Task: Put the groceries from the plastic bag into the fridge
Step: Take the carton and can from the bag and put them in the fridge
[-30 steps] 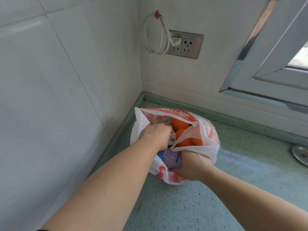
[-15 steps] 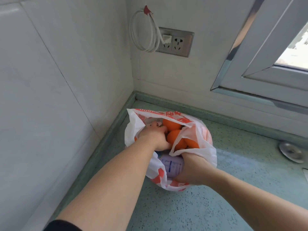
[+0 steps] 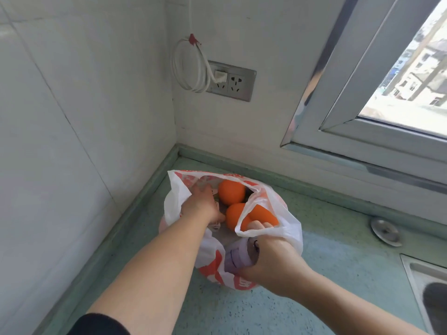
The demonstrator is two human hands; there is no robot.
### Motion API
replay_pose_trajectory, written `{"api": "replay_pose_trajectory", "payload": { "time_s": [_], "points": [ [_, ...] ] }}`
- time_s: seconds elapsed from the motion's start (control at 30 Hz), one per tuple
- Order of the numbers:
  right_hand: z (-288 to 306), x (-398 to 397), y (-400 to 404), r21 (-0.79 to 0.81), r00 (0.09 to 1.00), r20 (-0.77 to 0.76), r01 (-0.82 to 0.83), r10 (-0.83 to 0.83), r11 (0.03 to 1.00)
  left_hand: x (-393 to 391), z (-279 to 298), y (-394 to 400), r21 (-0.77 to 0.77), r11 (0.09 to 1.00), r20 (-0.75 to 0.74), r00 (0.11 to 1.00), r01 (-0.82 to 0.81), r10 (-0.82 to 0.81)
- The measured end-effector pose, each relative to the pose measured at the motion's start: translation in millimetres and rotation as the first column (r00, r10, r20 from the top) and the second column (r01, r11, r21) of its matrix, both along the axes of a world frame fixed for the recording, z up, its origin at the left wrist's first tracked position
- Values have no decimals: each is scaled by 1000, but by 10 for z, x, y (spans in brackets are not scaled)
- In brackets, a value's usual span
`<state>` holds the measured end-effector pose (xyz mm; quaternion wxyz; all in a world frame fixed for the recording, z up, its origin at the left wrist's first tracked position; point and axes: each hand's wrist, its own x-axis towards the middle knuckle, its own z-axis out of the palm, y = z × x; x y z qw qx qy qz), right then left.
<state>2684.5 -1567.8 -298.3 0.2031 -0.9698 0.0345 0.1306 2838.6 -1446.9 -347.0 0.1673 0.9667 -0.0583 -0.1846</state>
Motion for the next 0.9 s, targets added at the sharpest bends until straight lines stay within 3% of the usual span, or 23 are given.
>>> {"api": "replay_pose_trajectory", "payload": {
  "time_s": [0.07,0.17,0.33,0.6,0.8,0.9],
  "points": [
    [28,-41,-12,112,994,82,59,-69,992,-8,3,-37,-8,1000,-2,1000,-22,22],
    [103,-67,-36,136,990,123,49,-66,989,-29,55,-42,-10,998,22,998,-61,62],
    [283,-40,11,214,995,53,66,-80,975,-69,285,9,-274,943,-83,981,-190,173],
    [623,14,35,-14,982,178,63,-59,998,-427,867,253,-407,911,-234,972,-71,-29],
    [1003,-132,-14,213,986,117,92,-118,973,-779,1353,482,-523,847,-149,989,-97,21],
    [1243,-277,-70,313,985,91,113,-148,943,-951,1659,544,-617,766,-131,984,-178,123]
  ]
}}
